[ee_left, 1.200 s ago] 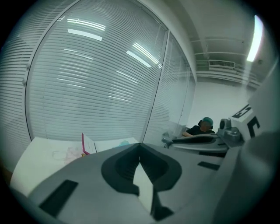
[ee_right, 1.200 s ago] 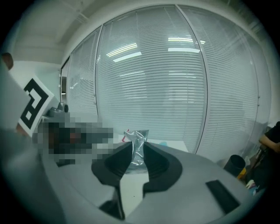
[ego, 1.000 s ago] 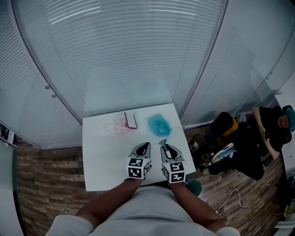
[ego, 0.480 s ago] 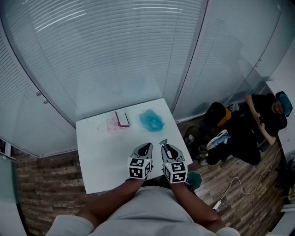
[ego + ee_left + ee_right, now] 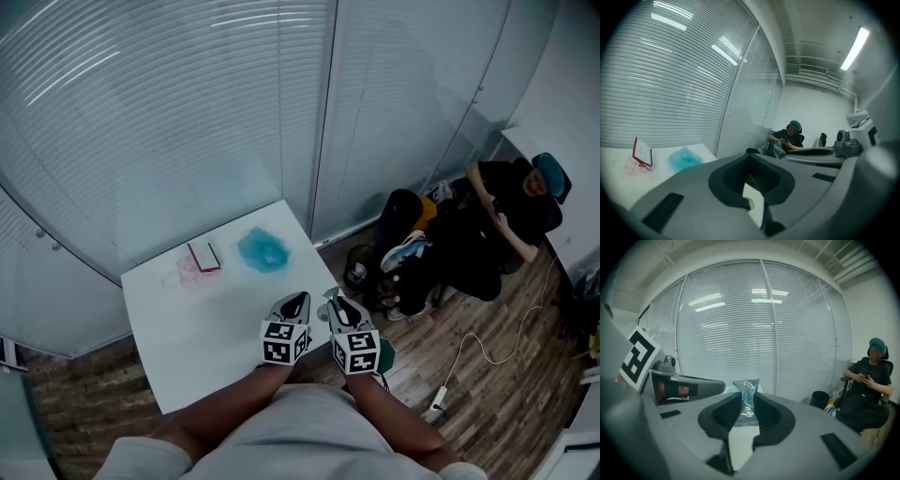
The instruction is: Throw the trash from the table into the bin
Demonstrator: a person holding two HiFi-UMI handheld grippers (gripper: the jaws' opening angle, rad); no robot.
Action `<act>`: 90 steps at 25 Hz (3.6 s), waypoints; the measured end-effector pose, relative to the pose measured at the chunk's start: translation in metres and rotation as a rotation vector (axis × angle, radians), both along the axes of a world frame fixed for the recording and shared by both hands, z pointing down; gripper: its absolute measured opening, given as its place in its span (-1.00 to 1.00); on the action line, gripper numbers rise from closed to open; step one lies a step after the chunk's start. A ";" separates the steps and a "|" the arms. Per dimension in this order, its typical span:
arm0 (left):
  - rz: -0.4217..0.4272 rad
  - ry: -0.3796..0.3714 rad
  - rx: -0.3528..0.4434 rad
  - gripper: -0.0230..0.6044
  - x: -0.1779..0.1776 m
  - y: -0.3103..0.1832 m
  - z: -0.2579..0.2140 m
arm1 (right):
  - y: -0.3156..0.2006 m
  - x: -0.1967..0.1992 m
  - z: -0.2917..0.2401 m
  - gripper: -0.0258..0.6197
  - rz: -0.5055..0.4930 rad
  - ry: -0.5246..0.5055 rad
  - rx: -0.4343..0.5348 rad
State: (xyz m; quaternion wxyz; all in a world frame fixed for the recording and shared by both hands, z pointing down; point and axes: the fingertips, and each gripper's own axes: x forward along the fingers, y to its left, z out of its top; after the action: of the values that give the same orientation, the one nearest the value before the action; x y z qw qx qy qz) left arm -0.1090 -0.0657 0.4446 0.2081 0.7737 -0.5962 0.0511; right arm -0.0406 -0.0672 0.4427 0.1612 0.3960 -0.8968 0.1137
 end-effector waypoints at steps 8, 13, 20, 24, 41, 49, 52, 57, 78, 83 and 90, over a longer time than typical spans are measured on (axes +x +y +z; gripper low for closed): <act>0.103 -0.010 -0.001 -0.91 0.114 -0.038 0.002 | -0.032 0.108 0.006 -0.65 0.091 -0.004 -0.029; 0.155 -0.009 -0.020 -0.91 0.181 -0.054 0.009 | -0.047 0.176 0.014 -0.65 0.149 -0.013 -0.056; 0.228 -0.002 -0.098 -0.91 0.260 -0.061 0.045 | -0.051 0.256 0.046 -0.65 0.216 -0.020 -0.125; 0.273 -0.005 -0.137 -0.91 0.298 -0.059 0.063 | -0.045 0.293 0.071 -0.65 0.258 -0.019 -0.178; 0.275 -0.021 -0.283 -0.91 0.355 -0.065 0.155 | -0.037 0.375 0.192 -0.65 0.309 0.031 -0.386; 0.248 -0.029 -0.379 -0.91 0.357 -0.045 0.215 | -0.031 0.386 0.286 -0.64 0.291 0.088 -0.526; 0.237 -0.032 -0.410 -0.91 0.356 -0.040 0.237 | -0.024 0.384 0.314 -0.64 0.273 0.106 -0.573; 0.254 -0.058 -0.460 -0.91 0.359 -0.030 0.282 | -0.006 0.378 0.354 -0.64 0.256 0.114 -0.667; 0.274 -0.085 -0.553 -0.91 0.345 -0.008 0.335 | 0.007 0.362 0.413 -0.37 0.231 0.140 -0.769; 0.265 -0.078 -0.557 -0.91 0.340 -0.003 0.334 | 0.009 0.361 0.414 -0.26 0.227 0.139 -0.765; 0.262 -0.068 -0.566 -0.91 0.336 0.005 0.334 | 0.009 0.358 0.414 -0.12 0.218 0.155 -0.753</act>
State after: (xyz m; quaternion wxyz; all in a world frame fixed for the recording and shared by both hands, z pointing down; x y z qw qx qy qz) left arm 0.2270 -0.0607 0.7790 0.3868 0.7530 -0.4603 0.2674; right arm 0.3175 -0.0584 0.8570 0.3492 0.4096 -0.7302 0.4208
